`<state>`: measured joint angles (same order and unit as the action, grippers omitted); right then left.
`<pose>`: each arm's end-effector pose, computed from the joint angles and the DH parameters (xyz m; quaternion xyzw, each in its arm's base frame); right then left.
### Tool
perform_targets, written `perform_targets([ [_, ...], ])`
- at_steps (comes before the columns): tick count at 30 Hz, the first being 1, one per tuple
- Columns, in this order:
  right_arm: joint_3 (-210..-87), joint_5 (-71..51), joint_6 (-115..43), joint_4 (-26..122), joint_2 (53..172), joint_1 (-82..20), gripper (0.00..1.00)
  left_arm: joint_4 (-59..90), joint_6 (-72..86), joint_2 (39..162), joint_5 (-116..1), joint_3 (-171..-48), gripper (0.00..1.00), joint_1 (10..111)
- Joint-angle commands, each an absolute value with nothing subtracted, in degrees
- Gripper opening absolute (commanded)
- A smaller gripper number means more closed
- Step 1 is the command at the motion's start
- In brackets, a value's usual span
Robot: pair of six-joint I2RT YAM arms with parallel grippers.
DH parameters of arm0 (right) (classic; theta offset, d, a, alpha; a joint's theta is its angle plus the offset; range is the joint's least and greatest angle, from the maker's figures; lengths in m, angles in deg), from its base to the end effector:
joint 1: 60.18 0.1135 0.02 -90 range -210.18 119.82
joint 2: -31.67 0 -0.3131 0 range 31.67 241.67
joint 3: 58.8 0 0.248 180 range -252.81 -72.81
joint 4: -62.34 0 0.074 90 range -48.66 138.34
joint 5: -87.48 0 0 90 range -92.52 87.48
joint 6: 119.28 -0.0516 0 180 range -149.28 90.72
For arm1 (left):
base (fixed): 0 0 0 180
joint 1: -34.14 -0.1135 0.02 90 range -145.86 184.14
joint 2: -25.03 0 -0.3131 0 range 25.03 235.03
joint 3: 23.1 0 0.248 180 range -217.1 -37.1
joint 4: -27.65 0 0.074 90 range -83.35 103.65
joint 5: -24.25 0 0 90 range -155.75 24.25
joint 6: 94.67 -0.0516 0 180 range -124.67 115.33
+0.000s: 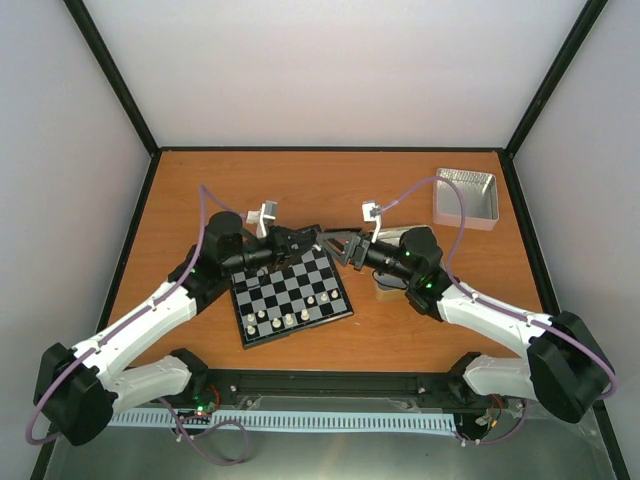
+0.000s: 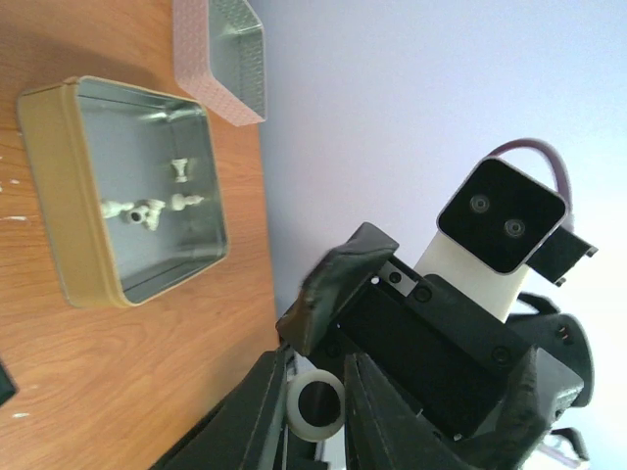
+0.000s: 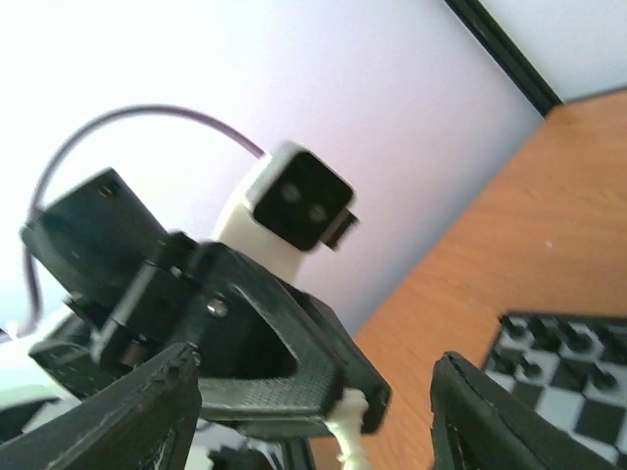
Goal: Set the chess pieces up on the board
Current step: Place the chess piece on the chessboard.
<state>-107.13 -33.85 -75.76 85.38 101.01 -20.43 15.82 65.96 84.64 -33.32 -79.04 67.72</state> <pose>0.1820 0.1863 0.3217 -0.1547 0.6789 0.6104 0.3776 0.1700 -0.1461 0.3363 -0.0826 0.7784 -0.5952 0.1816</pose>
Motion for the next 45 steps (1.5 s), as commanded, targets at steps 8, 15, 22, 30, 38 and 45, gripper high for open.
perform_targets([
  [8,-105.84,-28.91,-87.69,96.31,100.97,-19.35,0.55,27.25,76.86,84.27,-34.89,-83.51,0.15,67.19],
  [15,-105.68,-30.95,-89.26,100.0,102.06,-18.52,0.46,29.89,78.65,85.41,-34.84,-83.58,0.16,67.19],
  [22,-106.53,-30.4,-90.23,101.07,102.73,-18.52,0.34,31.41,79.91,85.93,-34.17,-82.23,0.16,67.19],
  [30,-107.09,-28.31,-90.77,100.99,102.95,-18.52,0.24,32.19,80.75,85.87,-33.58,-80.89,0.16,67.16],
  [38,-108.4,-28.77,-89.69,99.72,102.86,-18.52,0.23,31.93,80.76,85.76,-33.84,-80.37,0.16,67.13],
  [45,-108.75,-28.81,-89.37,97.93,102.56,-18.52,0.06,29.46,79.71,85.69,-35.28,-80.63,0.17,67.17],
])
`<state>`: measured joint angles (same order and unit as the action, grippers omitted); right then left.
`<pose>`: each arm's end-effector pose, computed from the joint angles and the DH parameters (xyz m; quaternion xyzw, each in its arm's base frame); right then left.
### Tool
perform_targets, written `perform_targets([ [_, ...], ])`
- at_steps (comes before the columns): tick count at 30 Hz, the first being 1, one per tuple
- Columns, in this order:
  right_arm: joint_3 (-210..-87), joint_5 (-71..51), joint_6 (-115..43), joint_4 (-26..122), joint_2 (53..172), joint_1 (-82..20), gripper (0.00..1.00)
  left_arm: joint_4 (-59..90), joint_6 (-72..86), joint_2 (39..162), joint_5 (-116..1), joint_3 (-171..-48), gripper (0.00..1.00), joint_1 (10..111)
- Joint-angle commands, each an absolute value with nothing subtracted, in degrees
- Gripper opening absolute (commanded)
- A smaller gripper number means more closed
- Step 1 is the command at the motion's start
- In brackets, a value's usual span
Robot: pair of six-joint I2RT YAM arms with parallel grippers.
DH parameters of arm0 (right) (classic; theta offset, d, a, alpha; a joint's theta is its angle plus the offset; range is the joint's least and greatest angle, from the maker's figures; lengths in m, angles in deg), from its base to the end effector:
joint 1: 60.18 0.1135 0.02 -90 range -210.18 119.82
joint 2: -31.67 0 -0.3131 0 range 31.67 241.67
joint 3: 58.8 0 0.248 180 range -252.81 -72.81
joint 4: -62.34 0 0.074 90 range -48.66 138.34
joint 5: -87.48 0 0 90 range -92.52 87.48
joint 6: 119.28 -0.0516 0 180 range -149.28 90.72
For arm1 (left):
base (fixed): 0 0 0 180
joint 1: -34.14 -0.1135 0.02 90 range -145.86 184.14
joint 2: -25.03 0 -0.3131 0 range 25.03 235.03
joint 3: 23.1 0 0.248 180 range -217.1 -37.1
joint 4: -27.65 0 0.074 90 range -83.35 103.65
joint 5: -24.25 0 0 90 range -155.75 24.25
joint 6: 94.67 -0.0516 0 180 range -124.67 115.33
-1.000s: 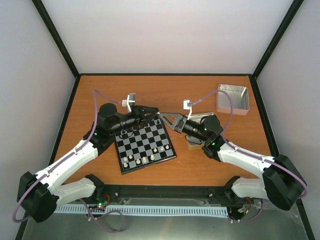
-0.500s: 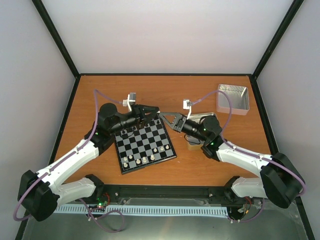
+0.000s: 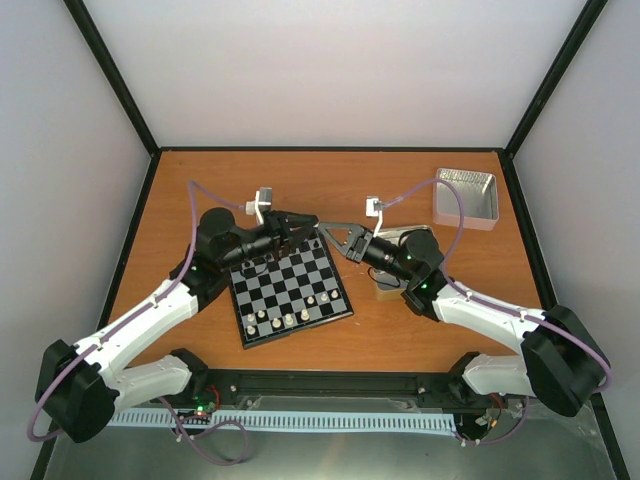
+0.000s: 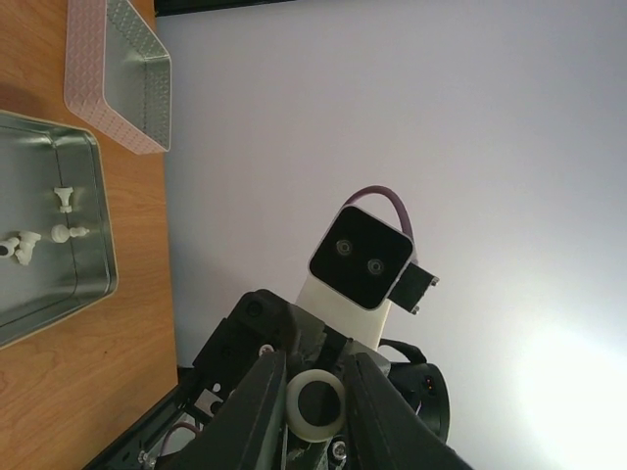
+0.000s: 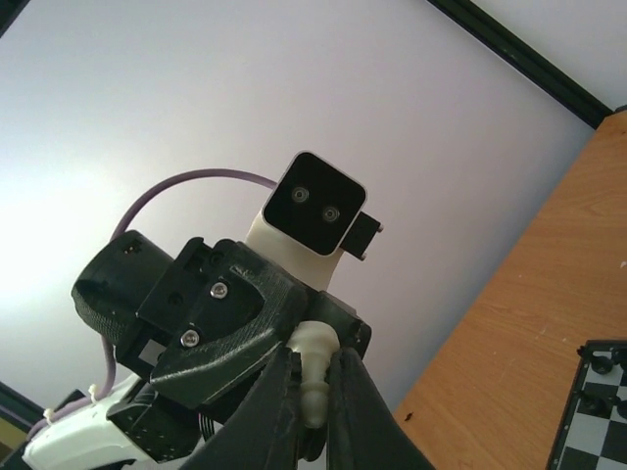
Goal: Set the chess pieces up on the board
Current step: Place the chess piece on the chessboard.
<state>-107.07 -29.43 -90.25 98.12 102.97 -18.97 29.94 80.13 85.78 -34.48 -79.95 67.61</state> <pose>0.1839 0.1921 0.3395 -0.0749 0.6293 0.6825 0.3642 0.1792 -0.1506 0.3665 -0.1297 0.7037 -0.6754 0.1785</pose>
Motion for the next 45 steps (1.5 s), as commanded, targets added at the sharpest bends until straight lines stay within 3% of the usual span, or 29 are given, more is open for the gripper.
perform_targets([
  [1,-108.92,-29.01,-89.0,97.1,102.4,-18.52,0.05,29.07,79.4,85.63,-35.63,-80.72,0.18,67.22],
  [3,-109.29,-28.91,-88.42,94.39,102.05,-18.52,0.03,27.03,77.91,85.52,-37.05,-81.47,0.29,67.19],
  [4,-109.54,-28.65,-87.89,92.46,101.85,-18.52,0.03,25.08,76.56,85.31,-38.32,-82.01,0.4,67.19],
  [7,-111.81,-27.29,-83.81,78.24,101.19,-18.54,0.03,16.43,69.49,83.75,-45.87,-83.7,0.58,67.19],
  [10,-117.14,-26.13,-75.25,58.87,102.32,-18.52,0.03,5.11,62.31,80.45,-57.38,-83.71,0.69,67.1],
  [13,-125.84,-18.78,-63.48,36.41,105.04,-16.85,0.03,-4.47,54.31,76.72,-69.14,-83.19,0.74,67.15],
  [16,-131.4,-13.39,-58.33,19.82,109.52,-15.63,0.03,-12.68,47.41,72.79,-78.69,-82.68,0.78,67.11],
  [23,-144.39,-5.77,-53.58,3.98,123.53,-7.3,0.03,-25.12,34.15,63.9,-91.58,-82.68,0.82,67.15],
  [33,-164.43,-2.51,-51.0,-8.84,142.69,0.46,0.03,-29.01,31.98,52.97,-96.55,-81.67,0.84,67.1],
  [45,-171.47,-5.05,-49.4,-13.6,152.22,1.7,0.04,-29.5,32.81,50.92,-97.65,-80.89,0.84,67.11],
])
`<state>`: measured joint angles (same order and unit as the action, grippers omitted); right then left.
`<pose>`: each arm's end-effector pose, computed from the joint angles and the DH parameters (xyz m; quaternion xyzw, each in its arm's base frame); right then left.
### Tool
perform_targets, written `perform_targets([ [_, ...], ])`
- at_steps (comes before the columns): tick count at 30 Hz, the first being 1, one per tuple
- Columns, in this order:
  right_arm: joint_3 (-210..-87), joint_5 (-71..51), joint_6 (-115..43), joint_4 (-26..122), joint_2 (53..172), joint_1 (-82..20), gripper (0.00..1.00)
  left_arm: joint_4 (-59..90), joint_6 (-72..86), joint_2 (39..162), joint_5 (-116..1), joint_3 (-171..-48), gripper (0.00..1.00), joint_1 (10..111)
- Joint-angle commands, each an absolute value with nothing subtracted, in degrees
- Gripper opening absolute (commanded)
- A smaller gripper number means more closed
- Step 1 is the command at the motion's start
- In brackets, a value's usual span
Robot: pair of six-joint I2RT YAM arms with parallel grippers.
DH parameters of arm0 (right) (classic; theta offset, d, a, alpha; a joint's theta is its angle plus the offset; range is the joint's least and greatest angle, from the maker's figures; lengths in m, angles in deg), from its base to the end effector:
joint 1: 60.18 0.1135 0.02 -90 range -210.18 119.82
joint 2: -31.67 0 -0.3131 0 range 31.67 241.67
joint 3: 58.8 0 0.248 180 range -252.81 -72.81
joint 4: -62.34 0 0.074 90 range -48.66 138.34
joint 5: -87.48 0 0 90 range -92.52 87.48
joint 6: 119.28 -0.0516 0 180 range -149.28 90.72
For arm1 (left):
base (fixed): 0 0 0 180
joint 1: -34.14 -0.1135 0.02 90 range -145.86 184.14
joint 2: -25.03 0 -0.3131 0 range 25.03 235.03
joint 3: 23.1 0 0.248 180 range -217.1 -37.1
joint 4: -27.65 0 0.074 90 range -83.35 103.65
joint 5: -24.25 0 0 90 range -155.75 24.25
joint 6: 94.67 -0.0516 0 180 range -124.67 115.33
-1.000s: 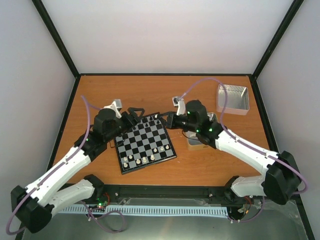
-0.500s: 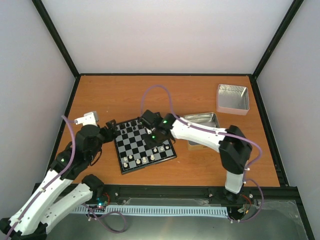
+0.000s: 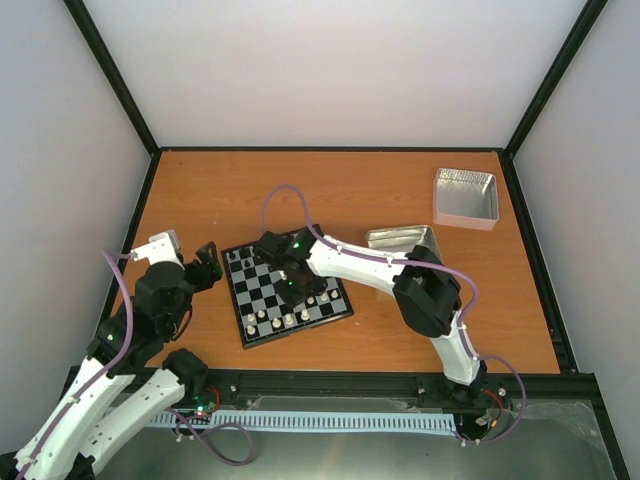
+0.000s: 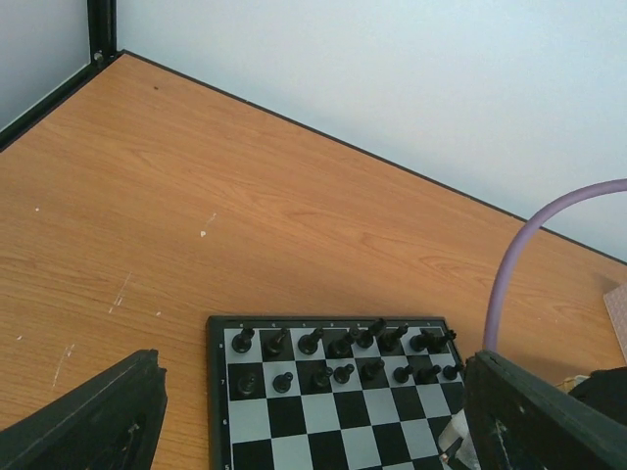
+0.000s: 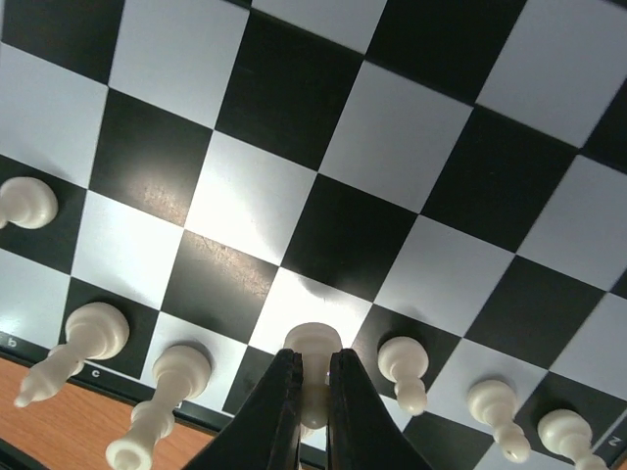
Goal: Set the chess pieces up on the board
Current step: Place the chess piece on the chessboard.
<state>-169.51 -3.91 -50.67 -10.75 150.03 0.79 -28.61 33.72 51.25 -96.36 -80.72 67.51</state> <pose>0.2099 0.3807 0.2321 -0.3384 0.9375 0.0622 0.0528 0.0631 -0.0101 0.3313 -0.1776 0.8058 -0.1241 0.5511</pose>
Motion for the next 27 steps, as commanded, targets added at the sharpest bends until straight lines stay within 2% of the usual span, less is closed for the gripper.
perform_targets([
  [1,-171.7,-5.12,-49.32,-13.73,152.53,1.7,0.04,-29.47,32.83,50.84,-97.73,-80.95,0.84,67.1],
  [9,-171.26,-7.14,-48.56,-13.45,153.33,1.78,0.05,-29.54,33.12,51.09,-98.38,-80.72,0.85,67.09],
  [15,-171.73,-7.3,-48.13,-12.96,153.72,1.78,0.11,-29.43,33.13,51.65,-98.37,-80.75,0.85,67.16],
  [27,-172.34,-5.36,-48.15,-12.83,154.86,1.78,0.12,-29.49,33.13,52.06,-98.27,-80.69,0.84,67.15],
])
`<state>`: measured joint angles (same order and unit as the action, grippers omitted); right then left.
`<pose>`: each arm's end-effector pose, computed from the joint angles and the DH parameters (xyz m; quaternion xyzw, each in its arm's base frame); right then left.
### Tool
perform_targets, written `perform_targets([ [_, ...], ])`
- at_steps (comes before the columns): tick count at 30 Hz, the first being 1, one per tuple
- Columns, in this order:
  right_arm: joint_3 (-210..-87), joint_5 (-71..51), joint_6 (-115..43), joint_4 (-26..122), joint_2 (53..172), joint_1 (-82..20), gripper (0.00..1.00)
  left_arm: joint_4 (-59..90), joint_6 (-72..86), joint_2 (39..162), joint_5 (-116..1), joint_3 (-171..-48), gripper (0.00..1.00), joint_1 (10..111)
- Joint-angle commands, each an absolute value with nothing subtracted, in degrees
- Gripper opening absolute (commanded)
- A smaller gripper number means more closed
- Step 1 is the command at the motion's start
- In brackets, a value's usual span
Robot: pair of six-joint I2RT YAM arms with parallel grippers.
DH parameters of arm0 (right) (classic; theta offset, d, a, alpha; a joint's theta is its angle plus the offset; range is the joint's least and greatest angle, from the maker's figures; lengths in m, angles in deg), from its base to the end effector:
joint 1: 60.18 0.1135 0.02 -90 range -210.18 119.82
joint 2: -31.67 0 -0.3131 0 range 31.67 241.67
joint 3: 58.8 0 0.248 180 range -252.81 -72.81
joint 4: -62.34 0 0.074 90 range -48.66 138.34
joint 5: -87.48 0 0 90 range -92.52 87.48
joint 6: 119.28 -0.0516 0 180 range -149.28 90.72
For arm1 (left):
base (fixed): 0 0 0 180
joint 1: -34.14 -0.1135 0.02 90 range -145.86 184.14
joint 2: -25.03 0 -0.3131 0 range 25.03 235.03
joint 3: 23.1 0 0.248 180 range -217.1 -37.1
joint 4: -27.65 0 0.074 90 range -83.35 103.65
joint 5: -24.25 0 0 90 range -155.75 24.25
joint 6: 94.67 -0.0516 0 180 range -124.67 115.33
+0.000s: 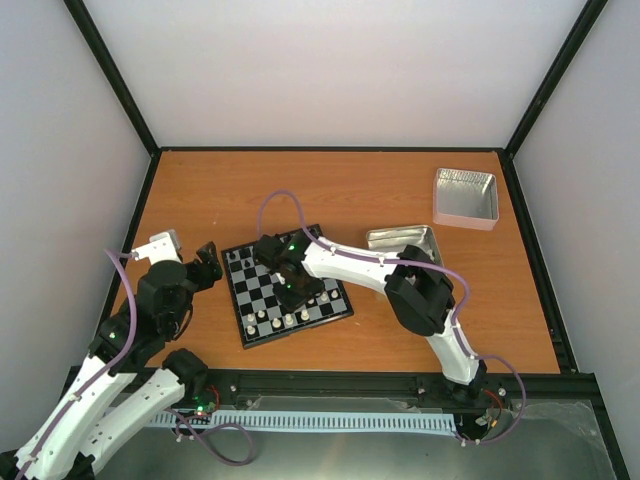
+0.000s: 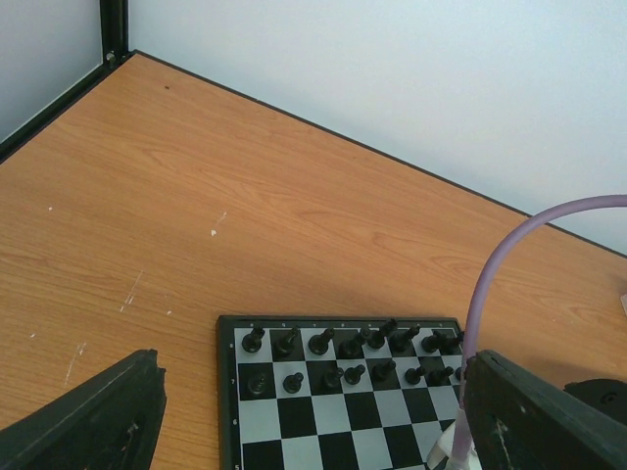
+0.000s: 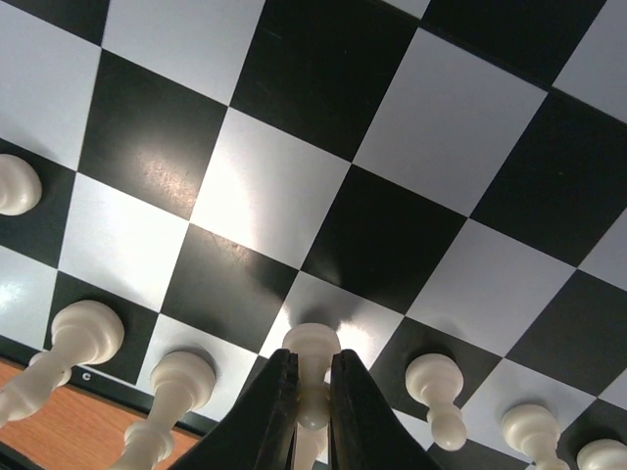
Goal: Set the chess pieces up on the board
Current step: Place the chess piece on the chessboard, then pick up the chess piece from the storage box.
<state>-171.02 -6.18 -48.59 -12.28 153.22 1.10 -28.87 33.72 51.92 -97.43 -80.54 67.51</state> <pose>0.2094 0.3890 0.2153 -0.3590 0.9313 0.0584 0.0196 0.0653 -0.0106 0.3295 -0.1803 0.8086 -0.1114 0.5489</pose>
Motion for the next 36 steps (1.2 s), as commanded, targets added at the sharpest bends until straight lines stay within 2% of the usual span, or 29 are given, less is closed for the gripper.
perform_targets([
  [1,-172.25,-5.34,-48.02,-12.87,154.89,1.78,0.12,-29.47,33.13,52.02,-98.27,-80.7,0.84,67.16],
  [5,-172.14,-4.95,-48.0,-12.98,155.14,1.78,0.12,-29.44,33.21,52.03,-98.33,-80.7,0.84,67.16],
  [11,-173.74,-4.68,-49.46,-13.15,153.37,1.78,0.26,-29.52,33.27,51.96,-98.33,-80.69,0.84,67.15],
  [17,-173.6,-2.43,-52.66,-10.14,146.99,0.53,0.3,-29.44,33.31,51.68,-98.06,-80.72,0.84,67.1],
  [23,-157.04,6.77,-62.33,-0.31,131.52,-7.95,0.32,-28.42,32.45,51.29,-96.85,-80.48,0.84,67.14],
  [29,-139.59,14.52,-67.71,3.67,116.29,-21.15,0.4,-27.31,31.51,52.36,-95.38,-80.34,0.84,67.12],
  [36,-128.62,10.95,-62.88,6.53,115.57,-33.84,0.45,-26.3,30.87,54.52,-93.58,-80.57,0.85,67.13],
])
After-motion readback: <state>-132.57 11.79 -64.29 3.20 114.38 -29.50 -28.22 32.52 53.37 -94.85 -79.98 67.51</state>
